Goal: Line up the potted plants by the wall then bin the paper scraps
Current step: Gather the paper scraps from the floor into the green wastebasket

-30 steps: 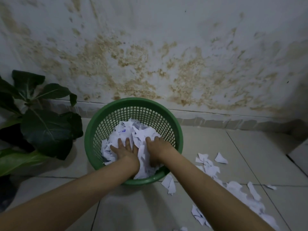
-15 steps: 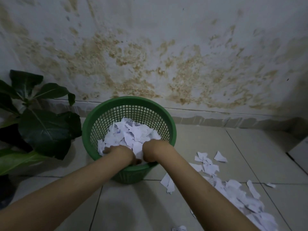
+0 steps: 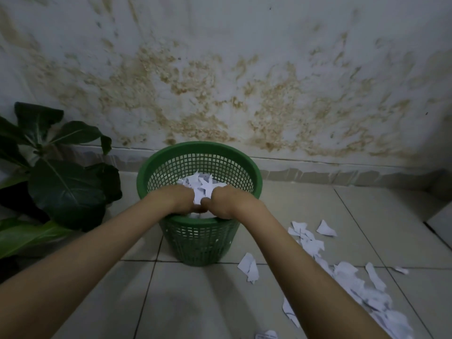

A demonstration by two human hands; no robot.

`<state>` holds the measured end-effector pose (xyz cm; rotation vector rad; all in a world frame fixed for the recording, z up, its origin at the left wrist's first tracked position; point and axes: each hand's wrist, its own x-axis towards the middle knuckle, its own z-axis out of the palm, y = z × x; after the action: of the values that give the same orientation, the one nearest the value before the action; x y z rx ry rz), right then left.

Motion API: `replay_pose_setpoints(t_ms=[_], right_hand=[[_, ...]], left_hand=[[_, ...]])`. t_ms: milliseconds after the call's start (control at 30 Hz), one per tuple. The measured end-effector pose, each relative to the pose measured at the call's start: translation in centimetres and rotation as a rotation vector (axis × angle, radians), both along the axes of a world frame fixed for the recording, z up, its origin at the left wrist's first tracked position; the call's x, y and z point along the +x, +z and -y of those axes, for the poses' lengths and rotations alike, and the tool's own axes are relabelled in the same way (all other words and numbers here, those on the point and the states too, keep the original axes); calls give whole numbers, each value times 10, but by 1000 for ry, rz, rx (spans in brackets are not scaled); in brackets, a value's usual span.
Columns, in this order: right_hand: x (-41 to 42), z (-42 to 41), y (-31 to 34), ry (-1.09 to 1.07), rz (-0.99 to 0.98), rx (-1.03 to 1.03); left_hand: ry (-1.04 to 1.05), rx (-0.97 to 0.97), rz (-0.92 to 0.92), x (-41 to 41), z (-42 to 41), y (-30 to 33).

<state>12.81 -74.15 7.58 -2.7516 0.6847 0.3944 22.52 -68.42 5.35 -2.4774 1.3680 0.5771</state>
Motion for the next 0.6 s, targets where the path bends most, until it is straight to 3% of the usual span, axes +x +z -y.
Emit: replay_pose_setpoints(t_ms=[67, 200, 400, 533, 600], right_hand=[[2, 1, -4, 11, -65, 5], [3, 6, -3, -14, -8, 1], [-32, 18, 19, -134, 333, -124], [-90, 46, 29, -324, 423, -77], [-122, 63, 25, -430, 393, -35]], left_hand=[[17, 114, -140, 4, -2, -6], [-27, 110, -92, -4, -1, 6], [-148, -362, 239, -31, 9, 28], [-304, -782, 263, -77, 20, 33], [-396, -887, 234, -102, 28, 34]])
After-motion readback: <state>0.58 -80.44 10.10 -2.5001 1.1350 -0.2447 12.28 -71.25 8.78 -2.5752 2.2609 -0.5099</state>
